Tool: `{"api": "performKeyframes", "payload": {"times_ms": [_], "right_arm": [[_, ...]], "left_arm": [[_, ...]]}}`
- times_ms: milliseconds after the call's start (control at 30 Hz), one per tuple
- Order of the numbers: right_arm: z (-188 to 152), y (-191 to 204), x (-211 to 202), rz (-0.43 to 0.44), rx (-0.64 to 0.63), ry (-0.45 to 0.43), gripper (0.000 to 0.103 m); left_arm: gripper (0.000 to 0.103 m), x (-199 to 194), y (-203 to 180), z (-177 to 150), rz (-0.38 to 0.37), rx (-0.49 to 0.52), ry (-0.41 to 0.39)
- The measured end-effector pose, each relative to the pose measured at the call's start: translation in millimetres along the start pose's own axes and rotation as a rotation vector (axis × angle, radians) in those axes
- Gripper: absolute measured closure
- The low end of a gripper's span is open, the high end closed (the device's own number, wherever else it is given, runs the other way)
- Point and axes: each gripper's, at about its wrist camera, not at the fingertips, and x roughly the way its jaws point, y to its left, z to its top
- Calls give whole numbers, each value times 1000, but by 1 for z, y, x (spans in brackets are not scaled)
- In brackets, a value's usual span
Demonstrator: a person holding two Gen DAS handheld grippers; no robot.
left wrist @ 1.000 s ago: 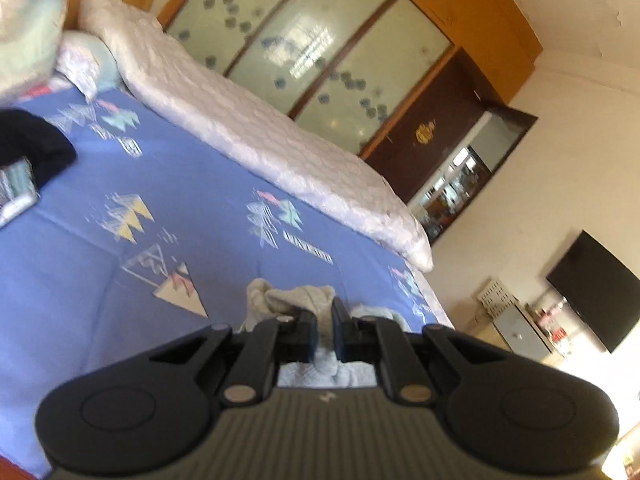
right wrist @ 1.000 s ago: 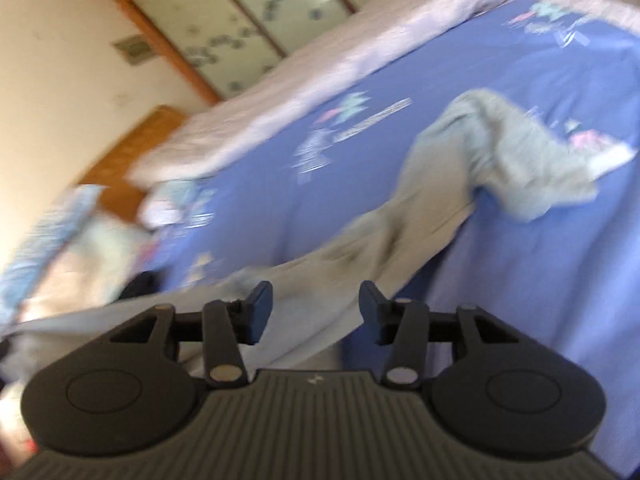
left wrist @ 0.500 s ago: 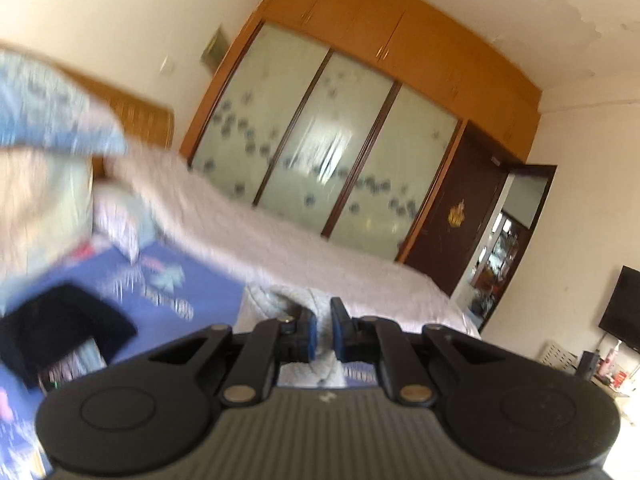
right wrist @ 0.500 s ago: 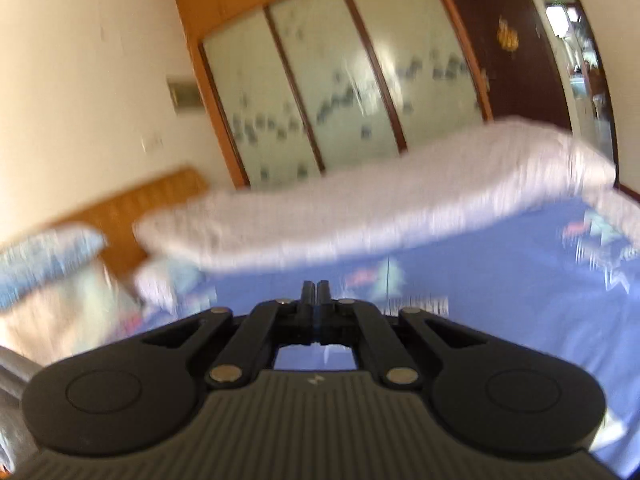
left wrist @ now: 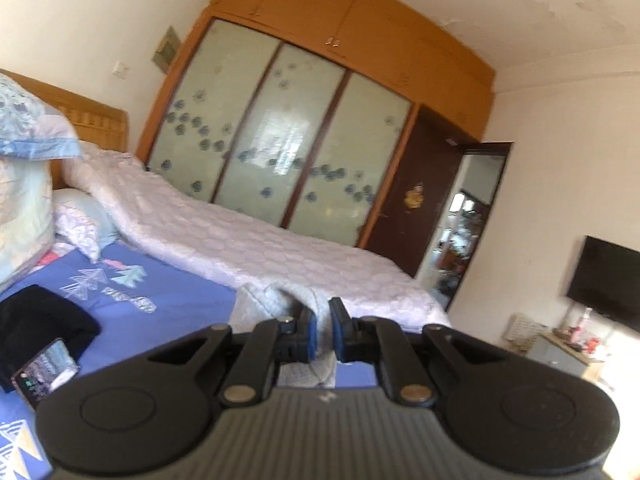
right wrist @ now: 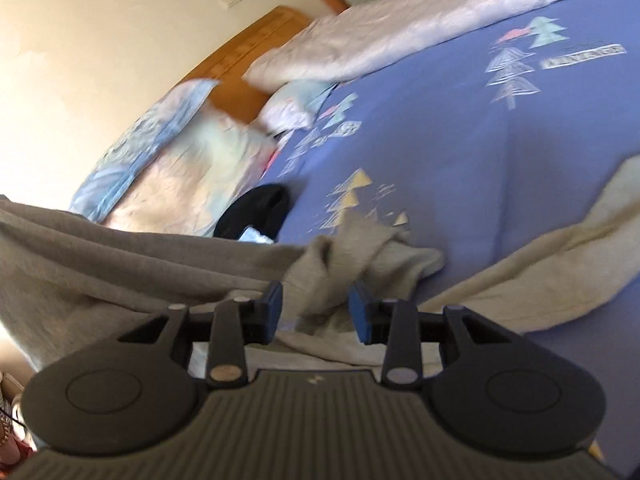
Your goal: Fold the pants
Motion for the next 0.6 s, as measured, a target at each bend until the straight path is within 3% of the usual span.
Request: {"api": "performKeyframes", "payload": {"times_ms": [100,200,267,333,367,400,467,533,600], "right_arm": [[22,5,25,-30,-18,14,38],[22,-9,40,-87,18,47,21],[22,-22,75,-149,51,106,19],[16,-44,108,-163,156,227,40],[11,-53,125,-165,207,291,82],[6,-57,133,-184,227,334,91],[9,-50,126,-204,166,289,91],[33,-41,93,-200,78,157,91],[71,-43,34,-156,72,-24,91]], "left_arm": [[95,-18,-5,-5,-41,17,-43],[95,-33,-14,-10,-55,23,-53],[95,-40,-18,-13,-47,28,-47],[95,-46,-19,-13,-27,37,-38],[95,-47,-17,-13,-9,38,-29],[95,-48,-14,-14,12,34,-22],[95,-45,-7,-9,42,22,-11],[95,-40,5,-5,70,5,-5],[95,-29,20,-4,95,-19,2]]}}
